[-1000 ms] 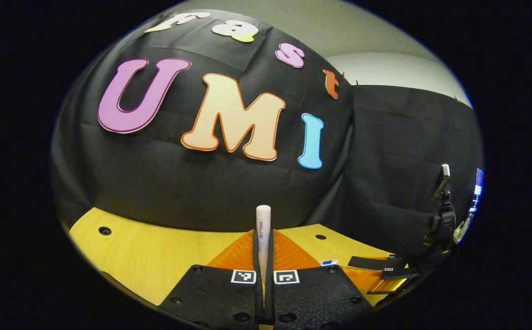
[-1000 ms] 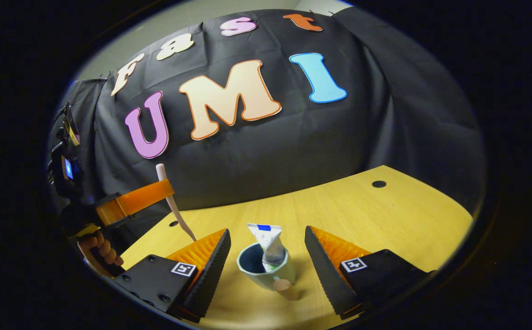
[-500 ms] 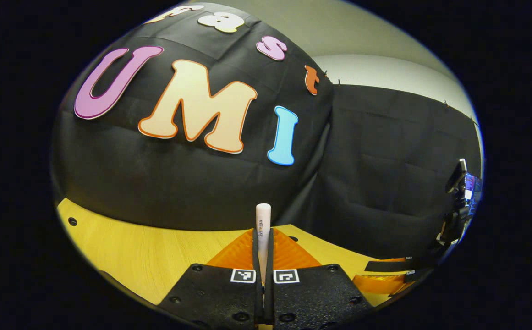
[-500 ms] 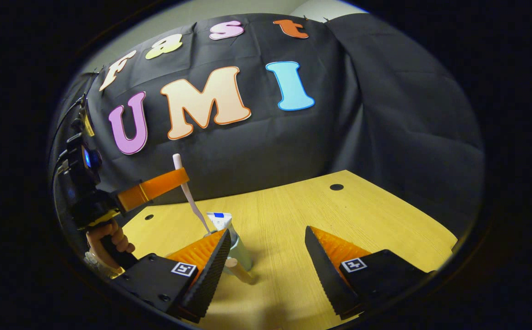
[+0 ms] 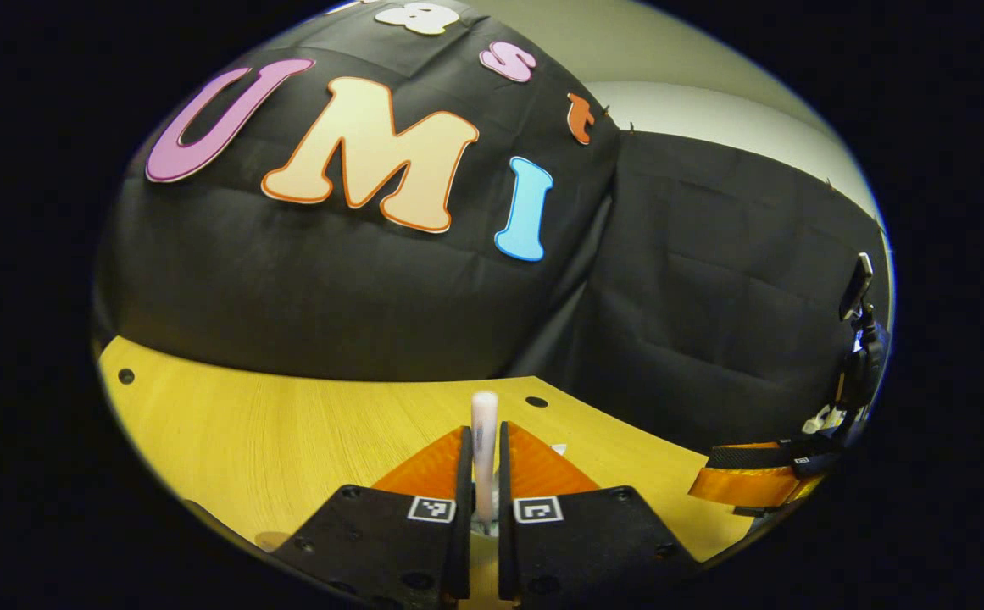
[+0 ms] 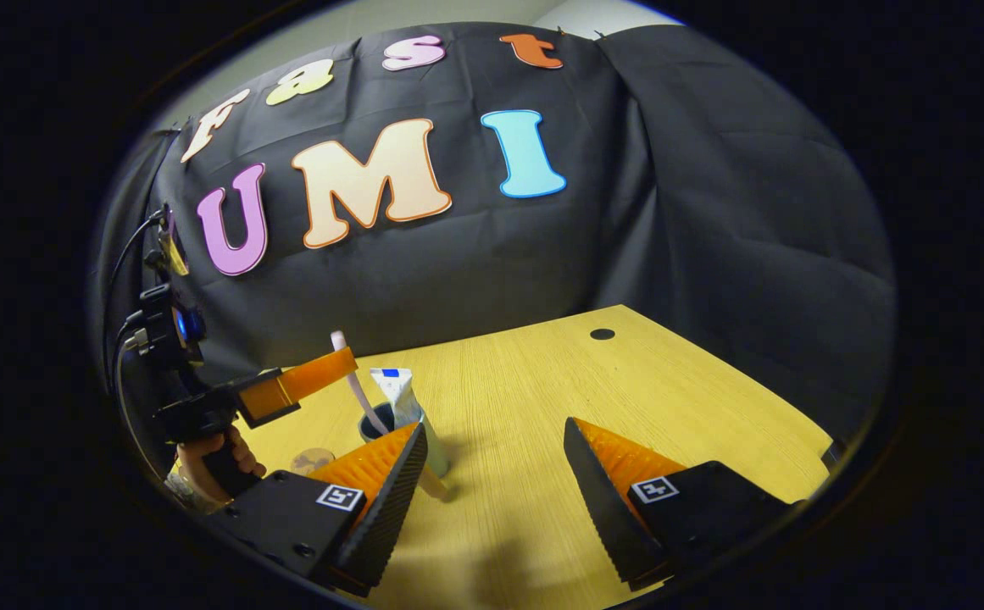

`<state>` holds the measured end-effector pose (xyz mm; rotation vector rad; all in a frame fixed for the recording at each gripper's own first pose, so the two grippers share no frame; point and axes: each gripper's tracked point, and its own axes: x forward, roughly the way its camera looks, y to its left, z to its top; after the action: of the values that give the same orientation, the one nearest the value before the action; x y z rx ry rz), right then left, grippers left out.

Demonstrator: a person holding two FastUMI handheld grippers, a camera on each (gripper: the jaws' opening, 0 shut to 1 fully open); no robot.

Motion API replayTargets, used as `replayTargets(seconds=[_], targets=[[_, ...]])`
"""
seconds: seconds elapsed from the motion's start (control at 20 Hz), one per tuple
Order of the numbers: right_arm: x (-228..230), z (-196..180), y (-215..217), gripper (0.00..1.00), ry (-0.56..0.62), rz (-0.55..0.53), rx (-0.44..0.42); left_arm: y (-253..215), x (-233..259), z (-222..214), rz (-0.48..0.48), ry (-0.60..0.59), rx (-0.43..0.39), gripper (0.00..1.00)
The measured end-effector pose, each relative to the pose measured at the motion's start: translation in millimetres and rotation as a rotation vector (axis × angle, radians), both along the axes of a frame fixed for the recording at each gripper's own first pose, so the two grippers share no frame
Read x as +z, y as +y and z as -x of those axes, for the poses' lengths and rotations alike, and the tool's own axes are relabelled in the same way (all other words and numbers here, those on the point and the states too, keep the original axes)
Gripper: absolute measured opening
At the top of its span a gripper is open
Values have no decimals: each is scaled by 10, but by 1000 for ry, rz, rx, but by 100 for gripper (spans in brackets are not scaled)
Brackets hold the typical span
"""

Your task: Put the toothbrush and toothpaste on the desktop into the cup, then pick up the cup and place it on the coaster on the desktop.

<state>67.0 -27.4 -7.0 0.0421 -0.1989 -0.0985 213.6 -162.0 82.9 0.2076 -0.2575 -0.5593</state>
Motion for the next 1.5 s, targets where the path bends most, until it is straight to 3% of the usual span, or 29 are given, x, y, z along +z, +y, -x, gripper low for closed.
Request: replayTargets(seconds=[0.1, 0.15, 0.25, 0.3, 0.4, 0.7, 0.8, 0.85, 0.95, 1.3, 1.5], targets=[[-3, 28, 41, 98, 3, 0, 12, 93, -19, 18, 24, 16, 23, 27], [12, 24, 76, 98, 5, 1, 21, 150, -17, 49, 39, 18, 34, 30], [32, 6, 156, 98, 12, 13, 41, 302, 37, 117, 62, 3, 76, 63], [52, 5, 200, 94, 17, 22, 51, 402, 77, 148, 69, -8, 107, 80], [109, 16, 299, 94, 29, 38, 79, 624, 153, 228, 80, -27, 173, 93], [135, -55, 623, 98, 166, 115, 212, 1298, 399, 703, 109, -42, 342, 94], [92, -110, 719, 98, 234, 129, 274, 1572, 430, 879, 99, -53, 427, 93], [75, -128, 785, 94, 265, 125, 310, 1712, 440, 953, 95, -55, 473, 93], [44, -205, 871, 98, 329, 136, 356, 1957, 454, 1151, 105, -60, 554, 94], [-160, -630, 874, 98, 607, 337, 386, 2696, 284, 1851, 274, -18, 800, 94], [-303, -802, 910, 98, 772, 396, 409, 3101, 65, 2217, 342, 11, 927, 94]])
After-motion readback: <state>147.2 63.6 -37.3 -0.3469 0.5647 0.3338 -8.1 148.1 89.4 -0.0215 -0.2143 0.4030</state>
